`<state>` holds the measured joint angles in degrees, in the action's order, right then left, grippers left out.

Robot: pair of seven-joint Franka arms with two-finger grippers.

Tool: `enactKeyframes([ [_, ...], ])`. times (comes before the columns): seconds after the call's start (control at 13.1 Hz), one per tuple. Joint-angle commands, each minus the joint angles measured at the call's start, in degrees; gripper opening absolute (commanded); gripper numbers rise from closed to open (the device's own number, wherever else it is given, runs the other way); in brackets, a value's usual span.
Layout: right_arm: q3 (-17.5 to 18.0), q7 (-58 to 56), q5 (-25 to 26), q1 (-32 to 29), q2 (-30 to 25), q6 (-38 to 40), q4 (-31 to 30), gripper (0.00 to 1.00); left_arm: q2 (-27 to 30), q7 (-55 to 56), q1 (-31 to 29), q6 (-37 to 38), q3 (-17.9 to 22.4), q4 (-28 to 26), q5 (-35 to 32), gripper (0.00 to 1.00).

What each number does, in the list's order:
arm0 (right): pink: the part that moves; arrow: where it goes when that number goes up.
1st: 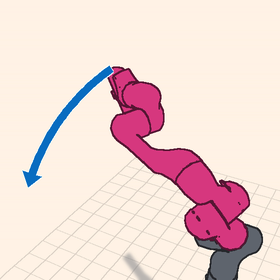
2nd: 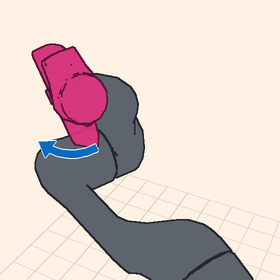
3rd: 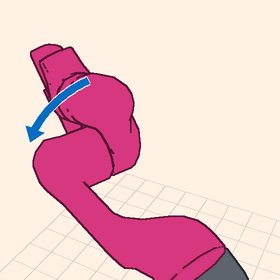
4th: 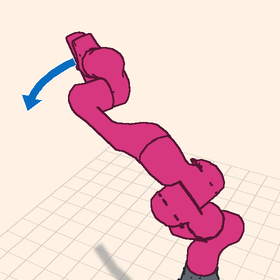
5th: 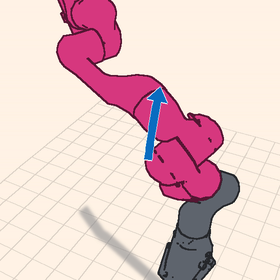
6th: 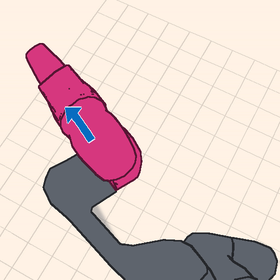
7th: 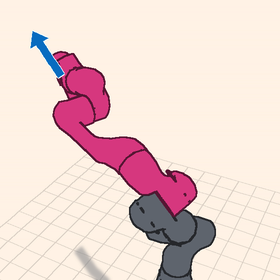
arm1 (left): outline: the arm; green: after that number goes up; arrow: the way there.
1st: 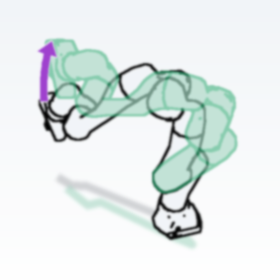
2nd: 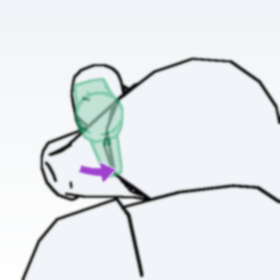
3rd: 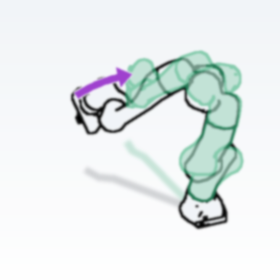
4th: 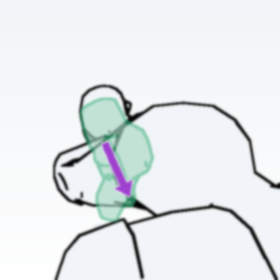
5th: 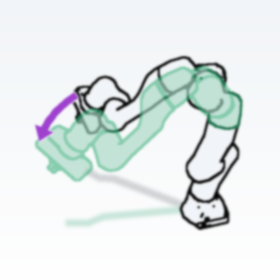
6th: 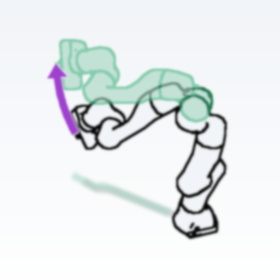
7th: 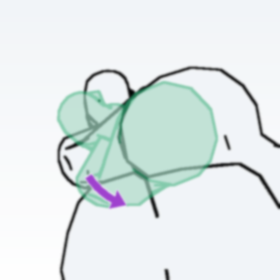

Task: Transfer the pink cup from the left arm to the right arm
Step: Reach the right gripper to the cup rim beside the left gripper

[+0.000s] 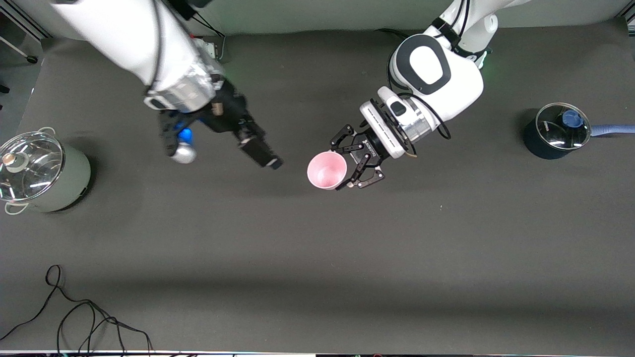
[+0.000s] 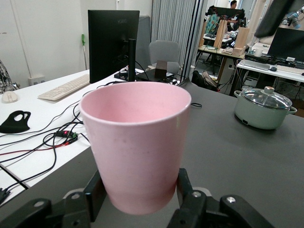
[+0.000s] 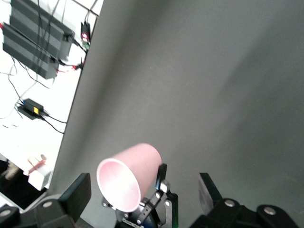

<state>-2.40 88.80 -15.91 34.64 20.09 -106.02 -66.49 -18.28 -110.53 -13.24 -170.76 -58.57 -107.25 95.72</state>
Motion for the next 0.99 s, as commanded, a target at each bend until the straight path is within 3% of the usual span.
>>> enactKeyframes([
  [0.0,-0.6,2.7,2.3,3.2,3.4,0.1,3.6,1.0,-0.8,-0.4,1.3,-1.5,0.4,1.5,0.9,0.18],
  [0.61,-0.7,3.2,3.2,5.5,8.5,-1.0,5.8,0.95,-1.0,-0.4,1.3,-1.6,0.4,1.5,0.9,0.18],
  [0.76,-0.7,3.2,3.2,5.8,8.6,-1.1,5.8,0.82,-1.0,-0.4,1.3,-1.6,0.4,1.5,0.9,0.18],
  [0.91,-0.8,3.2,3.2,5.8,8.6,-1.1,5.9,0.5,-1.0,-0.4,1.3,-1.6,0.4,1.5,0.9,0.19],
])
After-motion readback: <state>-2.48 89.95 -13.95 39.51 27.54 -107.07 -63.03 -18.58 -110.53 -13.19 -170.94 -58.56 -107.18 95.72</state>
